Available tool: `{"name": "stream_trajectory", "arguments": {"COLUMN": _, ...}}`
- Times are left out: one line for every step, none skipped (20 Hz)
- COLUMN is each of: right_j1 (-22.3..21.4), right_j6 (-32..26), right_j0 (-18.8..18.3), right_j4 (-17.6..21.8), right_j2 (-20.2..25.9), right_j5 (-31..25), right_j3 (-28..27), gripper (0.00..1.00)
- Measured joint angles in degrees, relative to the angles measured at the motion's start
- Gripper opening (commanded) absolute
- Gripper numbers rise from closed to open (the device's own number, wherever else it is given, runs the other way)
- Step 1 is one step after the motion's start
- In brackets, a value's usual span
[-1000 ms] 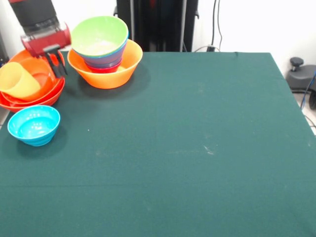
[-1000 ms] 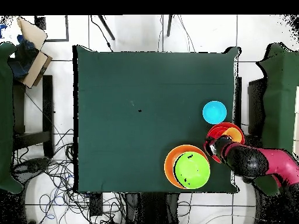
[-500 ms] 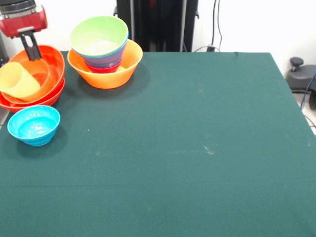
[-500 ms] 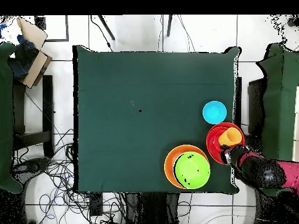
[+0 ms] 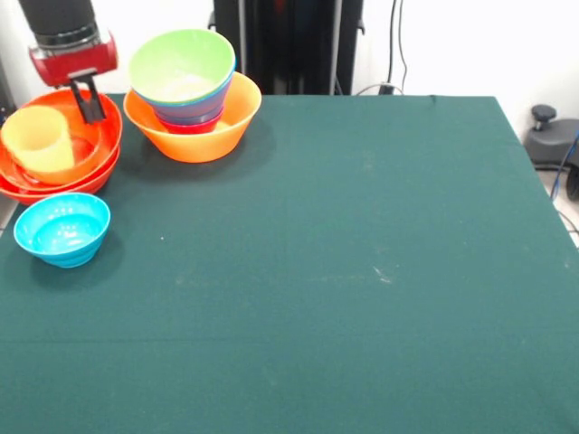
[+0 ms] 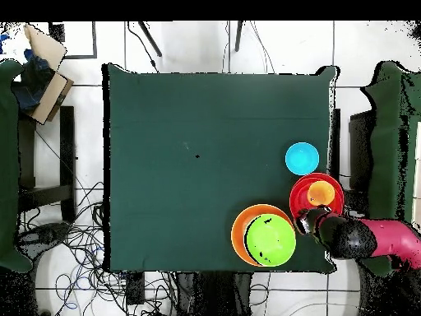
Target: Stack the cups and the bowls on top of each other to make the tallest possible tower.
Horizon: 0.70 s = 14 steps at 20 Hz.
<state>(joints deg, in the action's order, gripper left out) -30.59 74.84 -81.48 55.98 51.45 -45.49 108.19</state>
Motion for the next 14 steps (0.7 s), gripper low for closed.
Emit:
{"name": "stream_trajectory", "arguments": {"right_j1": 0.15, "right_j6": 0.0, "right_j0": 0.37, "right_j4": 0.25, "right_j2": -0.24, "right_j5": 0.01, "right_j3": -0.02, "gripper": 0.0}}
{"name": "stream_trajectory", "arguments": {"right_j1": 0.55, "right_j6": 0.0, "right_j0": 1.03, "right_j4": 0.69, "right_j2": -0.73, "right_j5": 0.0, "right_j3": -0.05, "gripper": 0.0}}
{"name": "stream_trajectory", "arguments": {"right_j1": 0.9, "right_j6": 0.0, "right_j0": 1.48, "right_j4": 1.04, "right_j2": -1.08, "right_j5": 0.01, "right_j3": -0.07, "gripper": 0.0}}
{"name": "stream_trajectory", "arguments": {"right_j1": 1.09, "right_j6": 0.0, "right_j0": 1.72, "right_j4": 1.21, "right_j2": -1.27, "right_j5": 0.01, "right_j3": -0.07, "gripper": 0.0}}
{"name": "stream_trajectory", "arguments": {"right_j1": 1.38, "right_j6": 0.0, "right_j0": 2.08, "right_j4": 1.54, "right_j2": -1.56, "right_j5": 0.01, "right_j3": -0.11, "gripper": 0.0}}
{"name": "stream_trajectory", "arguments": {"right_j1": 1.81, "right_j6": 0.0, "right_j0": 2.51, "right_j4": 2.02, "right_j2": -1.97, "right_j5": 0.01, "right_j3": -0.17, "gripper": 0.0}}
{"name": "stream_trajectory", "arguments": {"right_j1": 2.0, "right_j6": 0.0, "right_j0": 2.67, "right_j4": 2.27, "right_j2": -2.14, "right_j5": 0.02, "right_j3": -0.21, "gripper": 0.0}}
{"name": "stream_trajectory", "arguments": {"right_j1": 2.18, "right_j6": 0.0, "right_j0": 2.83, "right_j4": 2.52, "right_j2": -2.32, "right_j5": 0.02, "right_j3": -0.25, "gripper": 0.0}}
{"name": "stream_trajectory", "arguments": {"right_j1": 2.77, "right_j6": 0.0, "right_j0": 3.21, "right_j4": 3.52, "right_j2": -2.84, "right_j5": 0.01, "right_j3": -0.44, "gripper": 1.0}}
{"name": "stream_trajectory", "arguments": {"right_j1": 2.84, "right_j6": 0.0, "right_j0": 3.23, "right_j4": 3.6, "right_j2": -2.88, "right_j5": 0.04, "right_j3": -0.49, "gripper": 1.0}}
{"name": "stream_trajectory", "arguments": {"right_j1": 2.91, "right_j6": 0.0, "right_j0": 3.26, "right_j4": 3.67, "right_j2": -2.92, "right_j5": 0.06, "right_j3": -0.55, "gripper": 1.0}}
{"name": "stream_trajectory", "arguments": {"right_j1": 3.03, "right_j6": 0.0, "right_j0": 3.27, "right_j4": 3.66, "right_j2": -2.97, "right_j5": 0.01, "right_j3": -0.67, "gripper": 1.0}}
{"name": "stream_trajectory", "arguments": {"right_j1": 3.28, "right_j6": 0.0, "right_j0": 3.27, "right_j4": 3.63, "right_j2": -3.02, "right_j5": 0.0, "right_j3": -0.84, "gripper": 1.0}}
{"name": "stream_trajectory", "arguments": {"right_j1": 3.4, "right_j6": 0.0, "right_j0": 3.27, "right_j4": 3.63, "right_j2": -3.05, "right_j5": 0.01, "right_j3": -0.87, "gripper": 1.0}}
